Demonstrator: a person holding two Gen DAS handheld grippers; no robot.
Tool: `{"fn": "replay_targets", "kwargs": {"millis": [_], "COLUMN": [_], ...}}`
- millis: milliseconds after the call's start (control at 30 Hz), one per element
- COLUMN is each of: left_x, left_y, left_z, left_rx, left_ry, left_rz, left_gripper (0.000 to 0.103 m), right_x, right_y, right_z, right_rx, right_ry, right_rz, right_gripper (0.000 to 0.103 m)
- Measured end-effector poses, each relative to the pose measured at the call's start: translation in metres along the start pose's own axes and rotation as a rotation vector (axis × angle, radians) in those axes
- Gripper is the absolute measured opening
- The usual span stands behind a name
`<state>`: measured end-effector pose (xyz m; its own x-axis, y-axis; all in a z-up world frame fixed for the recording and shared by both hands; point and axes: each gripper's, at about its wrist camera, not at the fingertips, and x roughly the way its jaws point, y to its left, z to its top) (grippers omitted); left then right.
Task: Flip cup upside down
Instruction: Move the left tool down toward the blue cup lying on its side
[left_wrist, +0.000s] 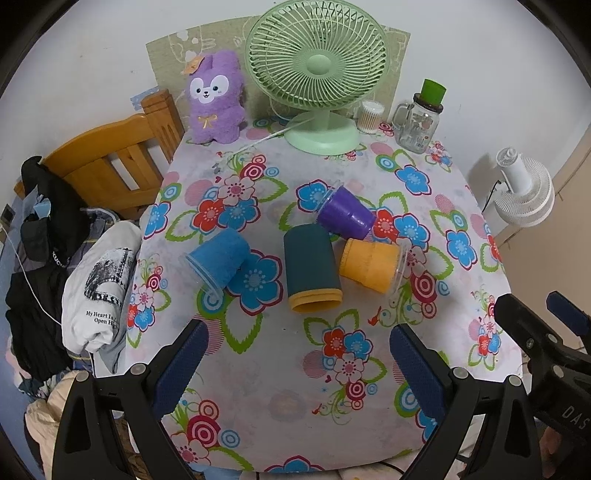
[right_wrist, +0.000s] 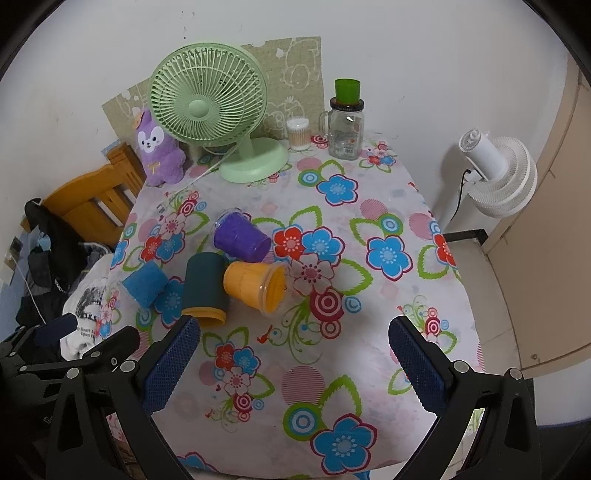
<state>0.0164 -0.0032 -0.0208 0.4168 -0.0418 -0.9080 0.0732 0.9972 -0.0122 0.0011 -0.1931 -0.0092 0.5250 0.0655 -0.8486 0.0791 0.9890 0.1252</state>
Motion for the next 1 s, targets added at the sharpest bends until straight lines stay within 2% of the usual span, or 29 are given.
{"fn": "replay_targets", "kwargs": {"millis": [500, 867, 1000], "left_x": [0.032, 0.087, 0.109], "left_y": [0.029, 0.071, 0.085], "left_z": [0.023, 0.047, 0.055], "left_rx": [0.062, 0.161, 0.187], "left_ry": [0.038, 0.085, 0.116], "left_rz": [0.027, 0.073, 0.044], "left_gripper": [0.1, 0.1, 0.1], "right_x": [0.031, 0.079, 0.097], "right_y": [0.036, 0.087, 0.106], "right_z": [0.014, 0.029, 0.032], "right_rx": [-0.034, -0.076, -0.09], "right_ry": [0.04, 0.083, 0.092], "right_rz": [0.018, 0.034, 0.035], "right_gripper": [0.103, 0.103, 0.103]}}
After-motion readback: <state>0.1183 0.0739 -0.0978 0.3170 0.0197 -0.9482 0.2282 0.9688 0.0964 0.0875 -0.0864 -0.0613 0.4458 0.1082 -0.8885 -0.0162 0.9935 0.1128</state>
